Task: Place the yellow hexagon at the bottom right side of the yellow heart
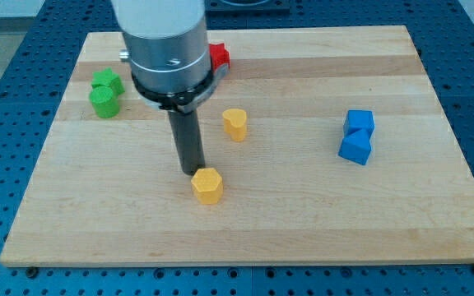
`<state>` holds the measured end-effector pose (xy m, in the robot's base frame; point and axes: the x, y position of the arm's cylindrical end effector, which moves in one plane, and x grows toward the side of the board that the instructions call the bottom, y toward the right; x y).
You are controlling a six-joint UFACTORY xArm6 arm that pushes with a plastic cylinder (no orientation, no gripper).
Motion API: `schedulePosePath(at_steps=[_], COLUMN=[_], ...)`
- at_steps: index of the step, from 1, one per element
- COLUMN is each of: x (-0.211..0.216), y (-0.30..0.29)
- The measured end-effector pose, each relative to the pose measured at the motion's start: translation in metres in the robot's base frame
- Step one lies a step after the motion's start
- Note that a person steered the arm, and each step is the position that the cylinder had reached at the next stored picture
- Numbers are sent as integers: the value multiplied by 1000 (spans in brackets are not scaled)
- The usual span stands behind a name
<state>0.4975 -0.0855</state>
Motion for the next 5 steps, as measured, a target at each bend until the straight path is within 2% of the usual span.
schedulePosePath(at_steps=[1,2,3,4,5], x=[-2,1,19,20,16], y=[-31,-33,11,49,51])
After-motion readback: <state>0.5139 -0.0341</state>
